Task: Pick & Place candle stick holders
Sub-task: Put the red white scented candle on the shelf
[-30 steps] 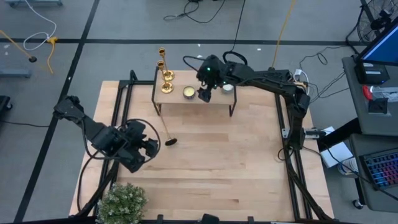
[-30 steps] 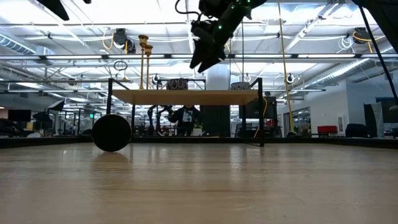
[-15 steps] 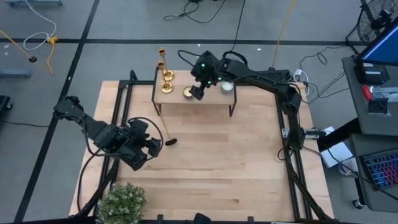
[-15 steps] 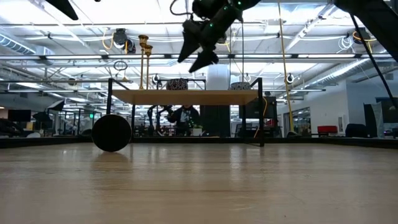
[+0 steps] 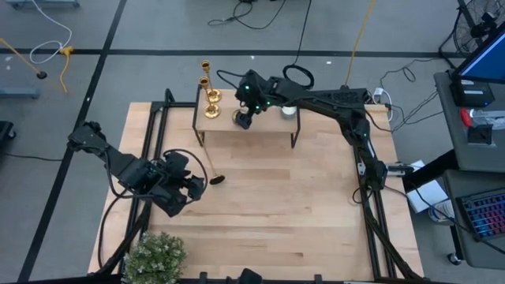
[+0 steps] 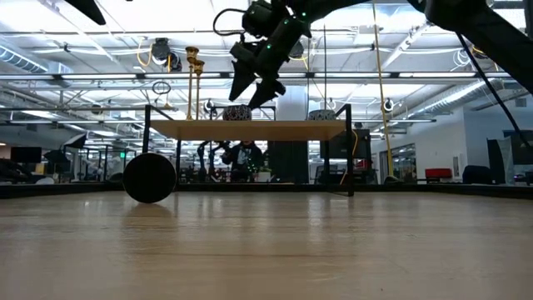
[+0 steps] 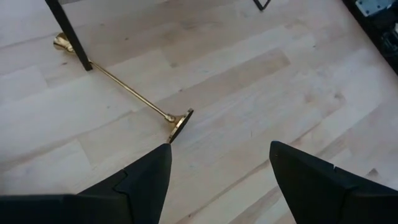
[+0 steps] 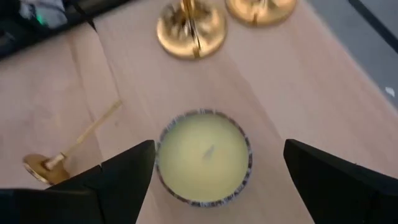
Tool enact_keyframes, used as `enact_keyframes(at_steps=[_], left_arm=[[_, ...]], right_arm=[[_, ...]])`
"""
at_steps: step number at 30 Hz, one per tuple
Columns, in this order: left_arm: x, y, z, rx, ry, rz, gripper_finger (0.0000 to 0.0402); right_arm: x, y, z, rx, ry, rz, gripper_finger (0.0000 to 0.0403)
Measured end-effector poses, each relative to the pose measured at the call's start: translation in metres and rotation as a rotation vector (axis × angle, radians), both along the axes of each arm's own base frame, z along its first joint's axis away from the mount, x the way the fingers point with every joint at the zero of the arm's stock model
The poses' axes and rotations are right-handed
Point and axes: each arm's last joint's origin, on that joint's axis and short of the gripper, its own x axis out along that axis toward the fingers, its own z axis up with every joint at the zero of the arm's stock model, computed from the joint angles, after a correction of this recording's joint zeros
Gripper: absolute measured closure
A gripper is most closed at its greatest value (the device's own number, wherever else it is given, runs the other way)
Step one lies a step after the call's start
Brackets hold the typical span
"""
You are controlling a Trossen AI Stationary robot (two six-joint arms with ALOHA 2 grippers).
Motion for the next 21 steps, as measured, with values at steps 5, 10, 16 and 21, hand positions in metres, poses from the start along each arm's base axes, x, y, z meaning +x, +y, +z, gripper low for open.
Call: enact_keyframes(at_steps=[5,10,16,21], left_arm=[[-0.0001,-0.0001,0.0000,0.008,0.006,-0.013,0.0128],[-0.0001,0.0000,0.0000,0.008,0.006,-0.013,0.0128],[-0.0001,0.0000,0.0000,0.008,0.006,-0.013,0.0128],[-0.0001,0.0000,0.0000,0.009,0.006,-0.013,0.0128]], right_arm=[[0.0014,-0.0001,0.0036,0.014,-0.038,-0.008,0.0048],[0.0018,0.0014,0.0029,0.038,-0.040,-0.005,0.0048],[0.0045,0.0046,0.0040,0.037,-0.058,-0.004,0.0048],[0.0062,0.0084,0.0037,0.030,-0.056,0.007,0.0048]])
